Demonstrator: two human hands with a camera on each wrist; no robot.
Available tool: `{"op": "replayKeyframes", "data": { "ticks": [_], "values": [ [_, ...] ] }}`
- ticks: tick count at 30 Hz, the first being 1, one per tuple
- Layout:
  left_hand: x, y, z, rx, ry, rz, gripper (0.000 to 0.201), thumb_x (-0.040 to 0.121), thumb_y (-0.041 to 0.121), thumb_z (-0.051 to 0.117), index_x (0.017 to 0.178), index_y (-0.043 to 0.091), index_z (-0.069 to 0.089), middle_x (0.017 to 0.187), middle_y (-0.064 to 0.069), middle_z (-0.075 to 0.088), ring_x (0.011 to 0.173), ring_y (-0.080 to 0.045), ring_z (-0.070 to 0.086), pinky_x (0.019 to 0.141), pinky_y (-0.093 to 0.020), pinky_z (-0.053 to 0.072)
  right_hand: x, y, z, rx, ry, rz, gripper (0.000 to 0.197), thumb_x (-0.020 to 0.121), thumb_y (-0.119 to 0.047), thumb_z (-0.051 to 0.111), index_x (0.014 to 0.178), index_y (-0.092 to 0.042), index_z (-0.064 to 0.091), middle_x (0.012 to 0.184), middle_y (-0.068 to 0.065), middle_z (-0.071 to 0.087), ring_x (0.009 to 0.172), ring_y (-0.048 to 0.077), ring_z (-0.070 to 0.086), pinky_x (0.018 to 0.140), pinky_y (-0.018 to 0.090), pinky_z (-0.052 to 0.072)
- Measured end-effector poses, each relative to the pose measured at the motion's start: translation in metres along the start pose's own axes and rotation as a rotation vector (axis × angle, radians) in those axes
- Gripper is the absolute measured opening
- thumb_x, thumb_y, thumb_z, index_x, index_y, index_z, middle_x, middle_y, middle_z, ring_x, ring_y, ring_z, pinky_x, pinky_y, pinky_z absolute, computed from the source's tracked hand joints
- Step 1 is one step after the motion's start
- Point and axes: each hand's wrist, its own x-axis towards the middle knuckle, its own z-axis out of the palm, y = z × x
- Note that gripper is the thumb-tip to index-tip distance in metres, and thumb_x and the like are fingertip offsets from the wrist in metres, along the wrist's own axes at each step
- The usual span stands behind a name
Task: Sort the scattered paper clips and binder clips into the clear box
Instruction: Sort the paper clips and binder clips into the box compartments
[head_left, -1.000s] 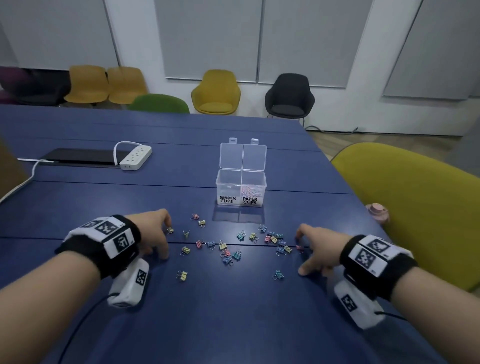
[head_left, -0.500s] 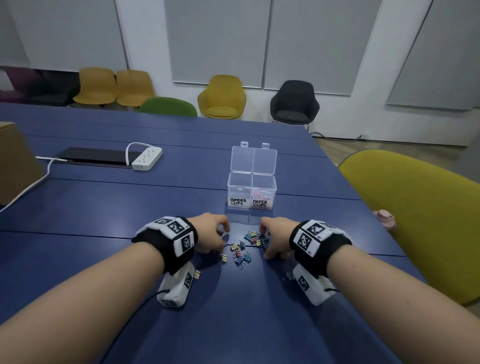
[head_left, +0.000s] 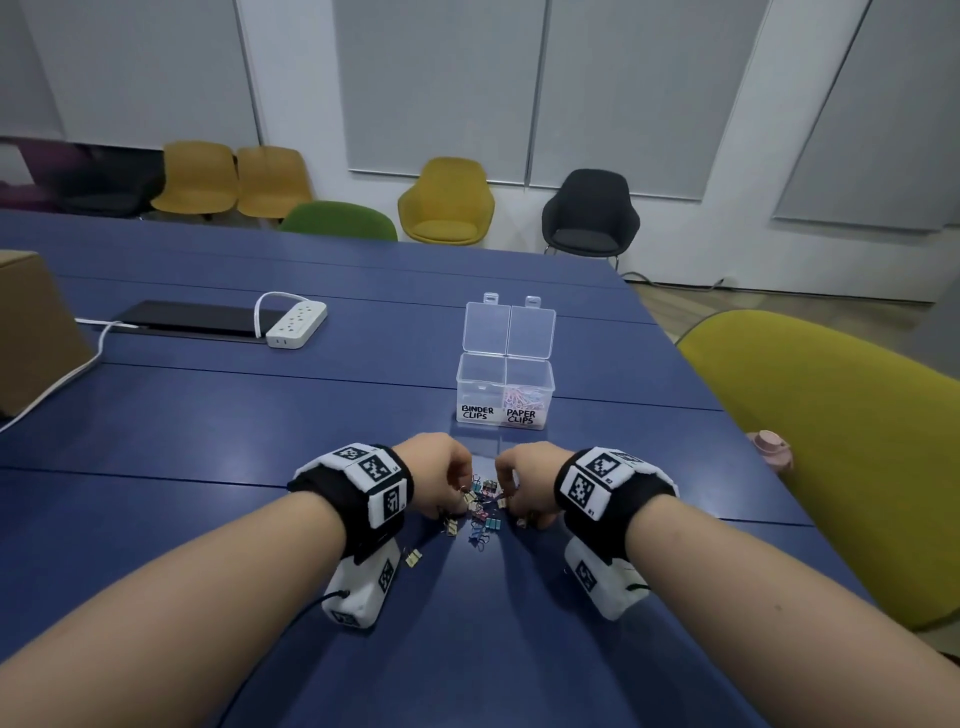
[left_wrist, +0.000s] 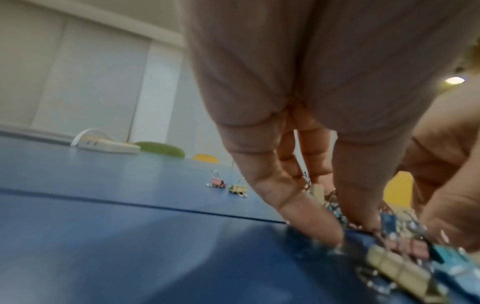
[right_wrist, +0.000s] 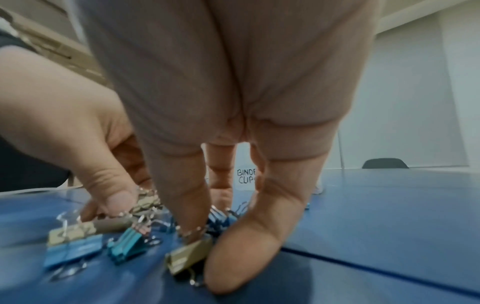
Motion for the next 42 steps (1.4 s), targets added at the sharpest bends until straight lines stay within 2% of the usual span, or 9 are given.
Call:
{"op": "replayKeyframes", "data": {
  "ticks": [4,12,18,24,30,33,36,39,42],
  "values": [
    [-0.001,-0.009,-0.01,-0.241,0.042,-0.006,0.011,0.081,0.009,0.071,0.078,0.013,0.061,0.071,-0.003,0.066,0.046,-0.007,0.061,0.05,-0.016,0.051,0.003,0.02,0.0,0.33,0.014,-0.043,0.018,0.083,-0.006,0.064,0.076,-0.016,0.05,0.077,0.004,0.057,0.059,0.018,0.06,0.062,0.036,0.059],
    [0.014,-0.01,-0.043,-0.779,0.058,0.002,0.017,0.083,-0.008,0.064,0.072,0.003,0.057,0.056,-0.007,0.057,0.042,-0.013,0.054,0.045,-0.019,0.048,-0.002,0.052,-0.017,0.972,0.09,-0.124,0.015,0.084,0.003,0.062,0.081,-0.009,0.054,0.069,0.009,0.052,0.049,0.015,0.056,0.044,0.025,0.049],
    [0.072,0.025,-0.081,-0.863,0.294,0.047,0.021,0.083,-0.004,0.066,0.068,0.006,0.055,0.06,-0.009,0.054,0.04,-0.009,0.053,0.047,-0.018,0.05,0.022,0.047,-0.065,1.171,0.288,-0.185,0.02,0.086,0.007,0.058,0.077,-0.01,0.051,0.063,0.009,0.049,0.048,0.017,0.052,0.043,0.023,0.047],
    [0.112,0.027,-0.083,-0.826,0.36,-0.099,0.019,0.092,0.008,0.057,0.074,0.009,0.056,0.072,-0.01,0.051,0.071,-0.024,0.055,0.068,-0.039,0.058,0.065,0.026,-0.099,1.264,0.404,-0.201,0.015,0.087,0.002,0.06,0.083,-0.008,0.049,0.067,0.008,0.048,0.052,0.021,0.051,0.046,0.025,0.048],
    [0.098,-0.014,-0.082,-0.61,0.503,-0.147,0.022,0.088,0.003,0.051,0.071,0.017,0.056,0.07,-0.004,0.056,0.069,-0.019,0.056,0.049,-0.025,0.05,0.084,0.02,-0.099,1.056,0.299,-0.124,0.007,0.093,-0.003,0.053,0.096,-0.009,0.05,0.079,0.007,0.047,0.059,0.025,0.059,0.044,0.026,0.053],
    [0.084,-0.036,-0.074,-0.391,0.468,-0.191,0.024,0.083,0.001,0.052,0.069,0.02,0.058,0.077,-0.005,0.061,0.069,-0.02,0.055,0.062,-0.028,0.048,0.077,0.033,-0.091,0.851,0.437,-0.115,0.014,0.091,-0.002,0.051,0.083,-0.013,0.055,0.08,0.008,0.054,0.056,0.021,0.061,0.041,0.025,0.05],
    [0.07,-0.052,-0.062,-0.193,0.24,-0.275,0.018,0.079,0.004,0.058,0.089,0.019,0.061,0.1,-0.008,0.066,0.082,-0.021,0.06,0.075,-0.031,0.054,0.053,0.051,-0.074,0.634,0.421,-0.095,0.019,0.087,-0.001,0.052,0.075,-0.013,0.06,0.07,0.006,0.061,0.055,0.016,0.059,0.045,0.024,0.052],
    [0.057,-0.048,-0.048,-0.108,0.035,-0.265,0.033,0.078,0.007,0.062,0.108,0.021,0.061,0.109,-0.002,0.063,0.088,-0.02,0.061,0.075,-0.032,0.055,0.029,0.066,-0.05,0.218,0.201,-0.039,0.018,0.086,-0.009,0.055,0.099,-0.013,0.066,0.097,0.008,0.069,0.083,0.024,0.067,0.075,0.031,0.057],
    [0.048,-0.028,-0.035,-0.003,-0.01,-0.151,0.044,0.076,0.01,0.066,0.118,0.021,0.061,0.106,0.005,0.059,0.095,-0.016,0.059,0.085,-0.027,0.052,0.019,0.067,-0.027,-0.041,0.058,-0.018,0.051,0.087,-0.01,0.052,0.137,-0.018,0.046,0.132,0.006,0.055,0.119,0.025,0.054,0.097,0.03,0.044]
  ]
}}
